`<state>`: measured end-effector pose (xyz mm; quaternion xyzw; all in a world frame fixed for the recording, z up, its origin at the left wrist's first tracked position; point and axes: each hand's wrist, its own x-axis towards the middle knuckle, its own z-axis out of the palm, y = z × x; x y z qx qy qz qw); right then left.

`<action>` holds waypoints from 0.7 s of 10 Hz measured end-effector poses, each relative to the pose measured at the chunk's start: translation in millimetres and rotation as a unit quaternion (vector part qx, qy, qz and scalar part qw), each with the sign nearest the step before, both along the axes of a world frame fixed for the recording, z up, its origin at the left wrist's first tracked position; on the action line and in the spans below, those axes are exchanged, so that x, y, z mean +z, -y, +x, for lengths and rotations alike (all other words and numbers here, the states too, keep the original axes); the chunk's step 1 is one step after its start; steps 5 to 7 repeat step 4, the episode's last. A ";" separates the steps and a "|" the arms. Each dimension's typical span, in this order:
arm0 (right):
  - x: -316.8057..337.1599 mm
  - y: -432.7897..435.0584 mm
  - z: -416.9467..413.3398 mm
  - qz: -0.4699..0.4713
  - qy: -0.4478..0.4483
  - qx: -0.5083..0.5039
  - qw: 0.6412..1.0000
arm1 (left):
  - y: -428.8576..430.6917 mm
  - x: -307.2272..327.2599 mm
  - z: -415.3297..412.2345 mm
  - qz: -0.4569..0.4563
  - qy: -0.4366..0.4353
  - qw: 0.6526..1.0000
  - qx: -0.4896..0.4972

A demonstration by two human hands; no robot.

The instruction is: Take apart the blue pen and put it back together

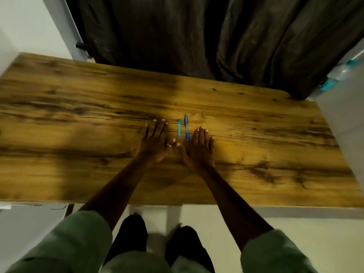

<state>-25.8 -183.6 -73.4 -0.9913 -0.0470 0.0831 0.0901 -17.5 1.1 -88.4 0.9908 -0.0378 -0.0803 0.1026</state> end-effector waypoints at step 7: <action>32.6 -3.7 10.8 0.020 0.055 0.000 0.998 | 3.4 41.3 12.0 -0.032 0.052 0.998 -0.030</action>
